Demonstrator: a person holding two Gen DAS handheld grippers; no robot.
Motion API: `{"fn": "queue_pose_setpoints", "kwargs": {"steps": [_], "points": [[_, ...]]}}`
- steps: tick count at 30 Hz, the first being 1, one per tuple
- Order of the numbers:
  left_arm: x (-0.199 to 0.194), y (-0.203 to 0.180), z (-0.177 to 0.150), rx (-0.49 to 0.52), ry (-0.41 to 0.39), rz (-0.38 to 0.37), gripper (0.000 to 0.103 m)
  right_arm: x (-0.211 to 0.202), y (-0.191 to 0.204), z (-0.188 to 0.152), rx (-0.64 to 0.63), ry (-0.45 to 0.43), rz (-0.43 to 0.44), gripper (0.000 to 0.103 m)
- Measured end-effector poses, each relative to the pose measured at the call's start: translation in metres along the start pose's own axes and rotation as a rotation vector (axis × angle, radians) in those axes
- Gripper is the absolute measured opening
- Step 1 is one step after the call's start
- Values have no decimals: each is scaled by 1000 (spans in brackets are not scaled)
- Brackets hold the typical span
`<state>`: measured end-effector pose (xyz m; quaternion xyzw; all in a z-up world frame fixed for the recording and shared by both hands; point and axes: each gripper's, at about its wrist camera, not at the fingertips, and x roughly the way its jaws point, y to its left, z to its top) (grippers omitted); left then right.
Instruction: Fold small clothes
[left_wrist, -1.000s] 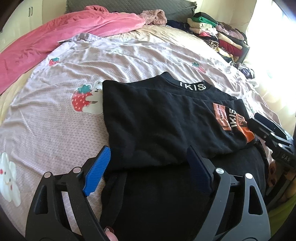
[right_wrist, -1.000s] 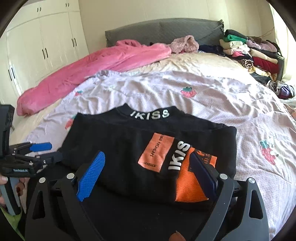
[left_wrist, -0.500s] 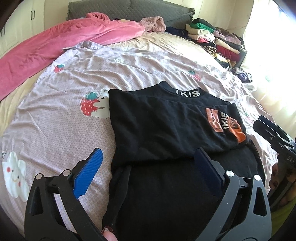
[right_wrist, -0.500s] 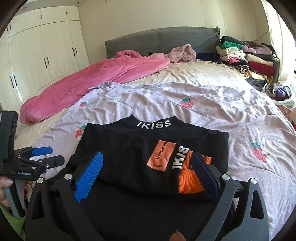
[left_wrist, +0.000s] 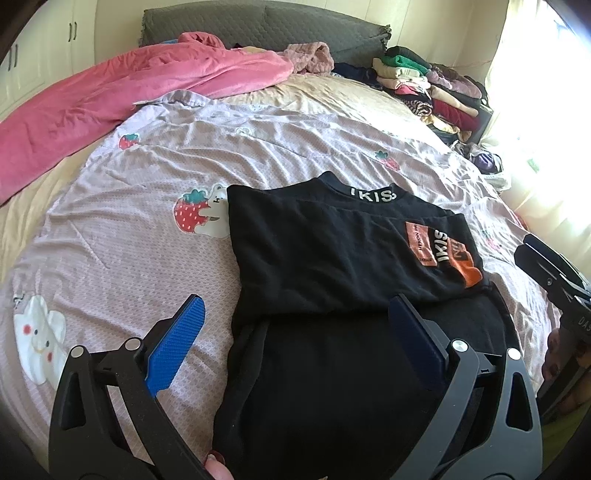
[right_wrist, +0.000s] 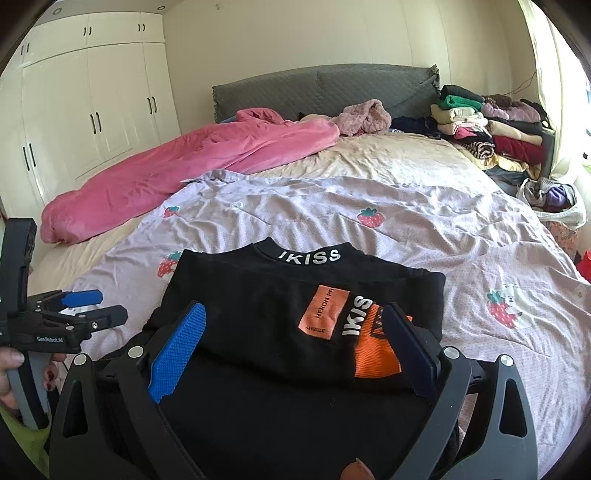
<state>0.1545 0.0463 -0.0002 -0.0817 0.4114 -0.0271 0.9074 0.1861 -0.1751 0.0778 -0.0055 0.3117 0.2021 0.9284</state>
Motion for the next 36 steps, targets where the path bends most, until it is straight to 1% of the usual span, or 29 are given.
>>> {"fn": "queue_pose_setpoints", "kwargs": {"steps": [8, 10, 23, 36], "points": [[-15, 2, -4, -10, -25, -1, 93, -18, -6, -4, 17, -13, -15, 96], [-19, 2, -5, -9, -33, 8, 93, -26, -8, -5, 28, -23, -22, 98], [-42, 4, -13, 0, -64, 8, 93, -68, -14, -11, 58, -72, -30, 98], [-62, 9, -25, 6, -80, 8, 93, -119, -28, -20, 86, -121, -98, 98]]}}
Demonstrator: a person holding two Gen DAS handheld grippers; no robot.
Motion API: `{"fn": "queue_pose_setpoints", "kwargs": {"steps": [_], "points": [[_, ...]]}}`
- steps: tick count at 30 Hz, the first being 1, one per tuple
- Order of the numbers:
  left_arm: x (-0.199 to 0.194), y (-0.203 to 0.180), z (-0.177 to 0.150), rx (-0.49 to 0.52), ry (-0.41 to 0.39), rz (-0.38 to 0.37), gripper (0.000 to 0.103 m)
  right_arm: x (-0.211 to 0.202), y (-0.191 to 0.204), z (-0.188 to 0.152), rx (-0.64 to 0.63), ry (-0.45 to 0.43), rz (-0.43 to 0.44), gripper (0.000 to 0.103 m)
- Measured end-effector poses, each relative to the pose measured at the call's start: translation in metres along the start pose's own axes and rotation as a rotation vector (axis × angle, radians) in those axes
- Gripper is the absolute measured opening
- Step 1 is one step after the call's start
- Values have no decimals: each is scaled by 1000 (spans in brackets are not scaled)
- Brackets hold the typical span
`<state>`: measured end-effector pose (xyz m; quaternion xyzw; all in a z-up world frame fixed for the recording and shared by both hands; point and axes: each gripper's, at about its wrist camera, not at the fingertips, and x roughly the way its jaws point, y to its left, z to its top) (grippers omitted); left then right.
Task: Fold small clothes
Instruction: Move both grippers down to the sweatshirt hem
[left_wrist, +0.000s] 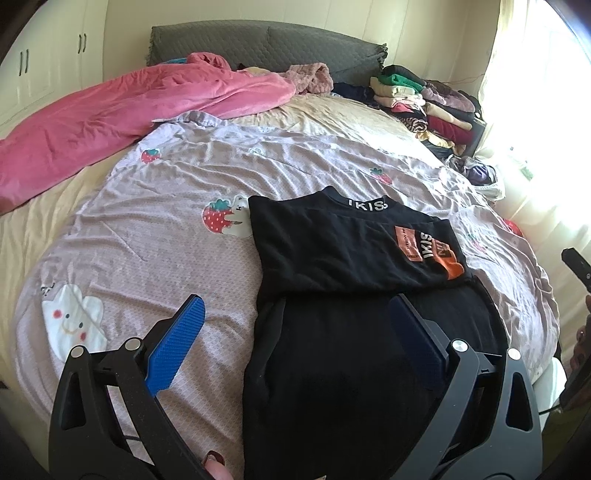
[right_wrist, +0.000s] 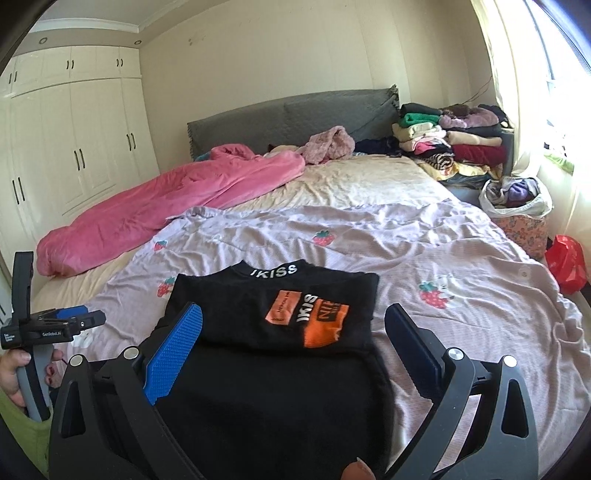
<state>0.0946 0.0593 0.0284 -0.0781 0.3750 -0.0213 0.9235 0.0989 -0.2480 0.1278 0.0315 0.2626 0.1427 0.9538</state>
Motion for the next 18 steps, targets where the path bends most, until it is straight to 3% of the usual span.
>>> {"fn": "queue_pose_setpoints", "kwargs": {"steps": [18], "points": [[-22, 10, -20, 7, 7, -4, 93, -98, -28, -6, -5, -109, -129, 98]]}}
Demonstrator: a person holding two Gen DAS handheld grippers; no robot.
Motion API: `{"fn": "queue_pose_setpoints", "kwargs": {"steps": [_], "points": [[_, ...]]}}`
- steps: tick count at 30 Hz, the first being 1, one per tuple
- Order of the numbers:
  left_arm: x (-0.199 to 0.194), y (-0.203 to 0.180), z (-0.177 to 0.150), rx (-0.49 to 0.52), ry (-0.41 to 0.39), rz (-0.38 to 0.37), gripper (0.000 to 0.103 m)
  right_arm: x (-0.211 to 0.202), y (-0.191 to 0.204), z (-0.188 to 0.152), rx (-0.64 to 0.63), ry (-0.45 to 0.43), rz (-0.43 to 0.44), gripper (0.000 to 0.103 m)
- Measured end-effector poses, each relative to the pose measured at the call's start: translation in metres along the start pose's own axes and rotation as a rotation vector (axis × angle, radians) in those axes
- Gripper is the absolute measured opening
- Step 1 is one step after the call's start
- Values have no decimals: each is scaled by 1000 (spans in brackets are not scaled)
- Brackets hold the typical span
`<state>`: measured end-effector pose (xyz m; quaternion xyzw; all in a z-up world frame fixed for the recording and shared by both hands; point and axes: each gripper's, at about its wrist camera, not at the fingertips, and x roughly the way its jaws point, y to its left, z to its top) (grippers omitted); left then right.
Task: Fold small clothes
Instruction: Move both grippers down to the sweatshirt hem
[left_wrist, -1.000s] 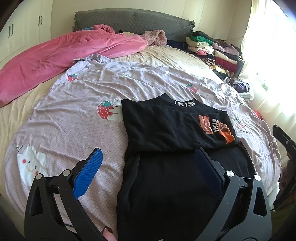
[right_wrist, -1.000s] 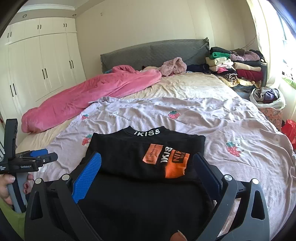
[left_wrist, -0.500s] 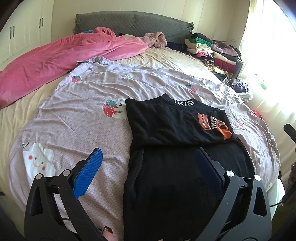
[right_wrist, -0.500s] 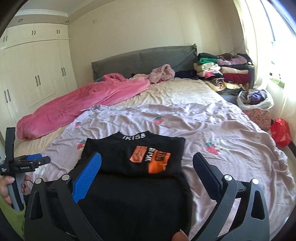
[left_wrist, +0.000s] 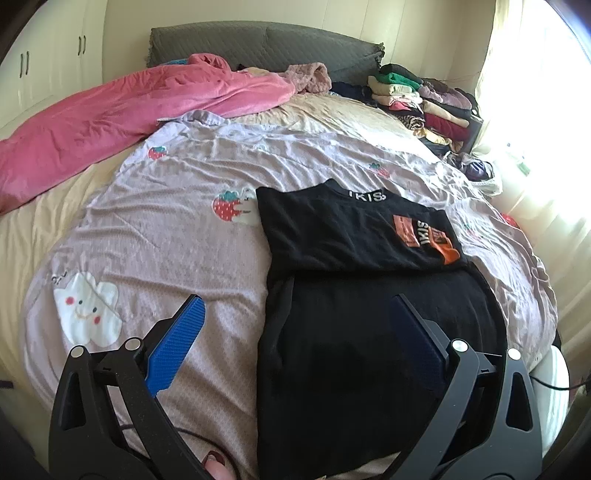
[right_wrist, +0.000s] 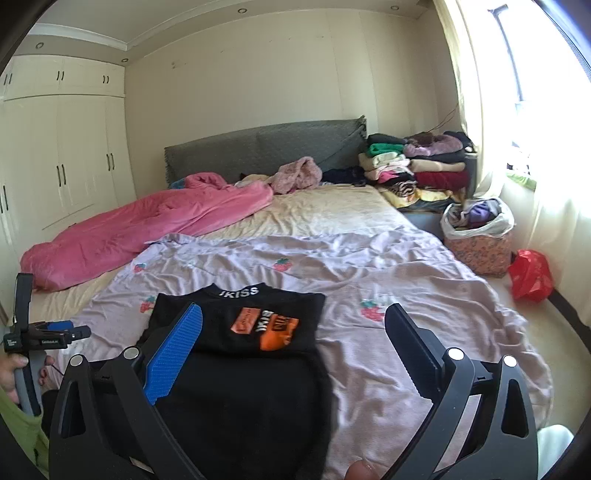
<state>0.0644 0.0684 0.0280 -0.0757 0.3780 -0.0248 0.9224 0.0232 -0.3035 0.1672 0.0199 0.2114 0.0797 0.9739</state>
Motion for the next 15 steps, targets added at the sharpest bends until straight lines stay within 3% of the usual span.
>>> {"fn": "queue_pose_setpoints", "kwargs": {"steps": [8, 15], "points": [[-1, 16, -19, -15, 32, 17, 93, -28, -13, -27, -48, 51, -60, 98], [1, 30, -38, -27, 70, 45, 93, -35, -22, -61, -77, 149, -109, 98]]}}
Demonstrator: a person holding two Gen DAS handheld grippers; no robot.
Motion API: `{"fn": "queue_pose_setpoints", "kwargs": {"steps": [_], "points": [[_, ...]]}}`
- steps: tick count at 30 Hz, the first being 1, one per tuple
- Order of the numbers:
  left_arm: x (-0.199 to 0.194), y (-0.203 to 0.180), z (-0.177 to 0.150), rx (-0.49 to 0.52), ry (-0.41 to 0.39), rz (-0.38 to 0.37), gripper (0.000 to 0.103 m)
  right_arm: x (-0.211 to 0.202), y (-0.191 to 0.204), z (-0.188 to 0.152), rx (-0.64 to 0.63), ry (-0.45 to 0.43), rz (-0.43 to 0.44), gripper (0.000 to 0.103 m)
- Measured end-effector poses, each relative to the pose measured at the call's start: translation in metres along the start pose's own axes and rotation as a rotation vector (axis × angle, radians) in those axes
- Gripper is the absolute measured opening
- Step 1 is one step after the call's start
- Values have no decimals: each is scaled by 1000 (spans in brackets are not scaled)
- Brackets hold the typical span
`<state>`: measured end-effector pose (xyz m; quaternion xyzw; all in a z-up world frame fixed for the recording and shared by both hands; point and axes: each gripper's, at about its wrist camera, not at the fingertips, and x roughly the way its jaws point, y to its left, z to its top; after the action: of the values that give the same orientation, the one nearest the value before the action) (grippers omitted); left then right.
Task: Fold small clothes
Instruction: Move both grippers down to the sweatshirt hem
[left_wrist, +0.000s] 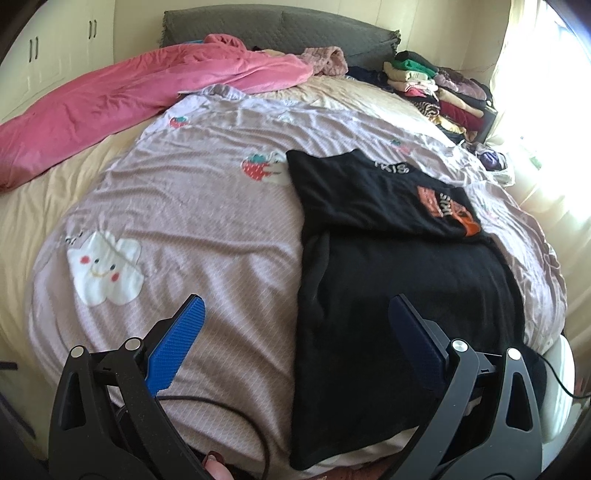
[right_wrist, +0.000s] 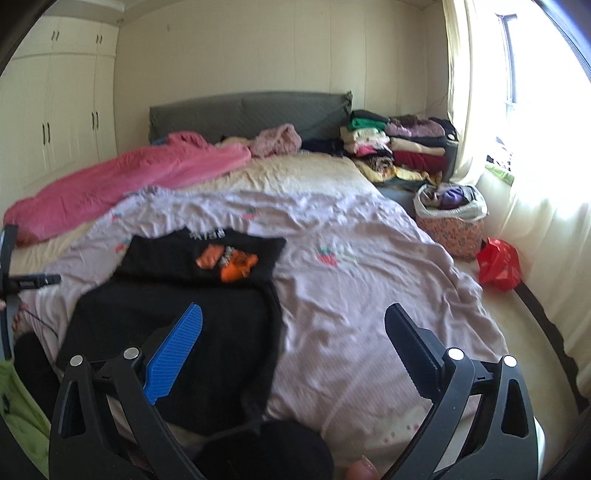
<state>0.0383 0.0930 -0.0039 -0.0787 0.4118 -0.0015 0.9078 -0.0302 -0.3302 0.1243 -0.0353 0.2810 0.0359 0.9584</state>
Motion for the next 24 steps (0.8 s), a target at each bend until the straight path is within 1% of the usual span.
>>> {"fn": "queue_pose_setpoints", "kwargs": {"steps": [7, 15, 18, 24], "points": [[5, 6, -20, 5, 49, 12, 93, 1, -5, -22, -12, 52, -7, 98], [8, 7, -43, 27, 92, 17, 93, -7, -31, -33, 48, 55, -56, 98], [11, 4, -52, 32, 116, 4, 93, -11, -38, -37, 51, 57, -70, 98], [19, -5, -68, 62, 152, -5, 93, -6, -34, -47, 14, 91, -47, 98]]}}
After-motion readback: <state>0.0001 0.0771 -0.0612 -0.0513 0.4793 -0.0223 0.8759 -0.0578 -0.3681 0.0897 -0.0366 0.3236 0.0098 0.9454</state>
